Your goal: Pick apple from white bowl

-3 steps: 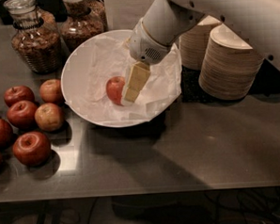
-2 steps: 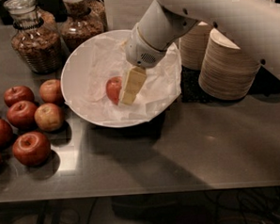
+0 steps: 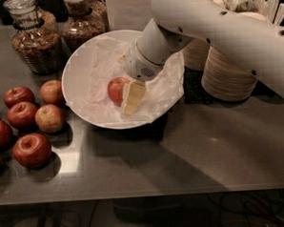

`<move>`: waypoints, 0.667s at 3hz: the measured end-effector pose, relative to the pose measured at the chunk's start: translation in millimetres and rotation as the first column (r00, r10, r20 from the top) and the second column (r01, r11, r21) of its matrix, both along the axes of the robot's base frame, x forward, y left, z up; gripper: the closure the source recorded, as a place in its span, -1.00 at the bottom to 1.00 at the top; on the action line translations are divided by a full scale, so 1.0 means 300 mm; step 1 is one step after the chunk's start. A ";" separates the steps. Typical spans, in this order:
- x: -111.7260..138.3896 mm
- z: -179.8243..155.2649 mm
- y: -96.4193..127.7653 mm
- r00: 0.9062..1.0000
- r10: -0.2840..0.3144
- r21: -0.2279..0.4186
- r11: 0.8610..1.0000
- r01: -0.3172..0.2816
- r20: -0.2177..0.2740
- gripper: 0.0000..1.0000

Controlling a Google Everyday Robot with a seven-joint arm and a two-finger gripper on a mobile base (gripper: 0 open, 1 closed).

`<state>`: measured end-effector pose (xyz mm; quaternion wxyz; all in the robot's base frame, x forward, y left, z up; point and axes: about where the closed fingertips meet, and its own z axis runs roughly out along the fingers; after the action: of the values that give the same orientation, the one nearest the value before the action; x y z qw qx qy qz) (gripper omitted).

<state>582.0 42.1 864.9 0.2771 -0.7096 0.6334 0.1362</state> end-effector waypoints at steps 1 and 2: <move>0.002 -0.012 -0.002 1.000 0.001 0.000 1.000 -0.001 -0.003 -1.00; 0.002 -0.012 -0.002 1.000 0.001 0.000 1.000 -0.001 -0.003 -0.61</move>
Offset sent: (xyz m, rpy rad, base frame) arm 0.0007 -0.0007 -0.0036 0.0004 0.0034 0.0012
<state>582.7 41.4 861.3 0.2760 -0.7097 0.6334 0.1377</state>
